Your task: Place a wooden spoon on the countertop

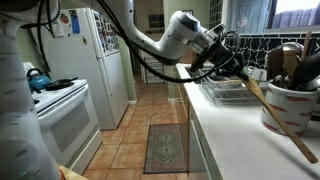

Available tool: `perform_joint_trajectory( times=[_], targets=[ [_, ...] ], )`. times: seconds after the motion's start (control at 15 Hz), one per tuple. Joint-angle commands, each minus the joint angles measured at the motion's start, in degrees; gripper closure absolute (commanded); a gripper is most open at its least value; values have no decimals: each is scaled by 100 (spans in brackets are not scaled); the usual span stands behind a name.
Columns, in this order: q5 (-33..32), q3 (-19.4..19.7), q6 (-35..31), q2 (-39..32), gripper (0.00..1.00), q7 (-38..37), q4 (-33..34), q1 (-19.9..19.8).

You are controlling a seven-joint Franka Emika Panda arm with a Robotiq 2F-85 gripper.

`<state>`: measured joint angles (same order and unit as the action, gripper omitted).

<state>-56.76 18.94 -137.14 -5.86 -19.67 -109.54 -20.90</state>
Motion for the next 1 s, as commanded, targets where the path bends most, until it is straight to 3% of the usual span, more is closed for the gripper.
perform_joint_trajectory(
  times=[0.0,0.2,0.27,0.93],
  targets=[
    [26,65,-31,-62,94,-7,35,48],
    [28,63,-30,-54,94,-5,40,59],
    [28,62,-30,-46,99,-4,41,62],
    [-1684,-79,618,-486,99,-993,-107,441]
  ],
)
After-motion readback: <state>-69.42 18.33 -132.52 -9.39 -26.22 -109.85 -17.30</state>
